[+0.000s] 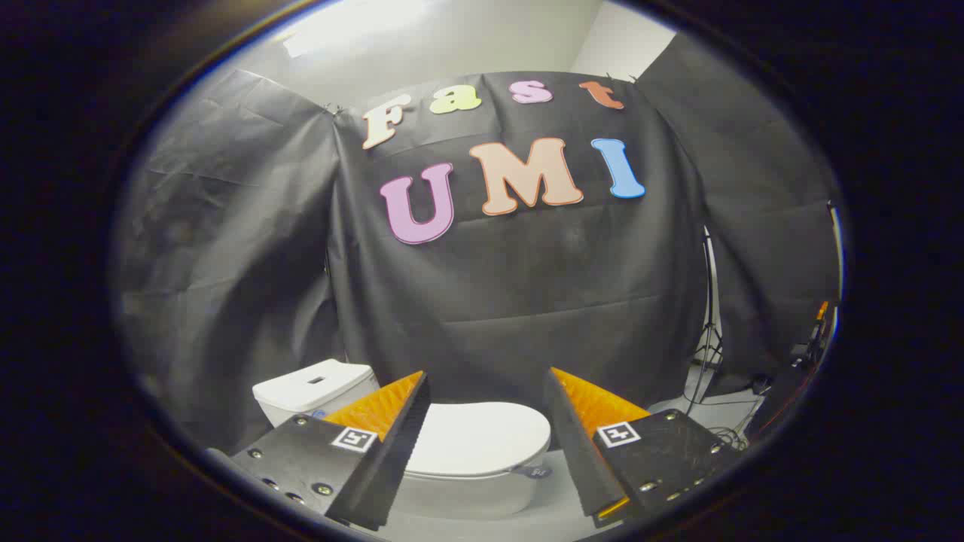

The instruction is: Open the toilet lid.

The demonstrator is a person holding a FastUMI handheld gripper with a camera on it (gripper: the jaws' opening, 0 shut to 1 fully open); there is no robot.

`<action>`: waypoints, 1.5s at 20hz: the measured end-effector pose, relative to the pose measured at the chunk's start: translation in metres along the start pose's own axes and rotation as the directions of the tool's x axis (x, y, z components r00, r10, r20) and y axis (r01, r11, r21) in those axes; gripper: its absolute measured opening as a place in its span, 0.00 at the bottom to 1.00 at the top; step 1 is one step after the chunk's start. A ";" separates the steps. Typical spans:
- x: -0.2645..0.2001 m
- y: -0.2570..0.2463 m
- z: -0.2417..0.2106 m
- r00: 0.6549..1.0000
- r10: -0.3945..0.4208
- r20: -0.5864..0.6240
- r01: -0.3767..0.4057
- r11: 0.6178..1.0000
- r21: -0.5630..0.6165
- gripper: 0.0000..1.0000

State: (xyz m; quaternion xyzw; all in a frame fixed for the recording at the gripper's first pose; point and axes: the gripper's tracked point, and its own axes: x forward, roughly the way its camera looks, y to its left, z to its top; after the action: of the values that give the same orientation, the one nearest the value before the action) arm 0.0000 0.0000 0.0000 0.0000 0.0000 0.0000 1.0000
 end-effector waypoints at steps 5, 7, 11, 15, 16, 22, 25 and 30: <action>0.002 -0.002 -0.007 1.000 -0.002 -0.026 0.003 1.000 0.014 0.90; 0.003 -0.003 -0.009 1.000 -0.002 -0.029 0.003 1.000 0.015 0.90; 0.002 -0.009 -0.010 0.999 -0.022 -0.037 0.023 1.000 0.022 0.90; 0.003 -0.011 -0.014 0.998 -0.029 -0.049 0.030 0.999 0.021 0.90; 0.003 -0.012 -0.016 0.998 -0.034 -0.055 0.035 0.999 0.023 0.91; 0.004 -0.048 -0.040 0.986 -0.124 -0.115 0.143 0.975 0.168 0.90; 0.005 -0.071 -0.063 0.976 -0.168 -0.139 0.206 0.922 0.329 0.90; 0.006 -0.109 -0.112 0.958 -0.245 -0.150 0.286 0.758 0.586 0.82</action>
State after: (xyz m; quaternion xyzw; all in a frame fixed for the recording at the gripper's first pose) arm 0.0058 -0.1087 -0.1122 0.3173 0.0321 -0.1418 0.9371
